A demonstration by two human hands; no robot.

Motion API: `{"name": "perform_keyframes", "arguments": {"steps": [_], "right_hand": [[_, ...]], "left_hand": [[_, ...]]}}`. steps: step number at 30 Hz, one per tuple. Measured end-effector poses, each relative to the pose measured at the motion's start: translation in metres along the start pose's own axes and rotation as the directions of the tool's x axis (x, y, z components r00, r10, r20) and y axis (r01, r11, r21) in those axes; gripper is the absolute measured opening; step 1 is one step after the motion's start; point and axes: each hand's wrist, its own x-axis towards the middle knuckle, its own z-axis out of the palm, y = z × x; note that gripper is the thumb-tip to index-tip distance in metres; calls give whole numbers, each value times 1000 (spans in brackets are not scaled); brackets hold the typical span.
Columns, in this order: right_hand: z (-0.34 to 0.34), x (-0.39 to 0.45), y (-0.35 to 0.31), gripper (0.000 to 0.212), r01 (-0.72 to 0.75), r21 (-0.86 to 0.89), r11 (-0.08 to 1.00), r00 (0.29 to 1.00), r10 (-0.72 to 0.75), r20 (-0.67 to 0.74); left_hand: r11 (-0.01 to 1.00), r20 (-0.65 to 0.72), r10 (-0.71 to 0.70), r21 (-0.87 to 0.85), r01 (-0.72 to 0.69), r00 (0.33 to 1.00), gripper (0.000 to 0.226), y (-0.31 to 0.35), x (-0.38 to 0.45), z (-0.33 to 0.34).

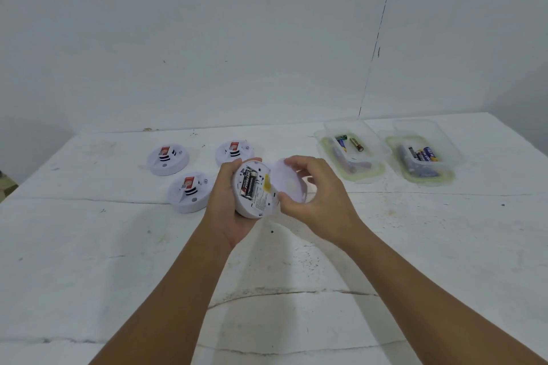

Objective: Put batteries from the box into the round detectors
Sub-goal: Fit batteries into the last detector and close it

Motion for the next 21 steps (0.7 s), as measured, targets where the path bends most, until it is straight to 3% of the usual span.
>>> {"name": "perform_keyframes", "arguments": {"steps": [3,9,21], "right_hand": [[7,2,-9,54,133,-4,991,991,-133,26],[14,2,-8,47,202,36,979,978,-203,42],[16,7,0,40,203,-9,979,974,-201,106]], "left_hand": [[998,53,-57,-12,58,997,43,0,1,3],[996,83,-92,-3,92,992,40,-2,4,6],[994,105,-113,8,113,988,42,-1,5,0]]}}
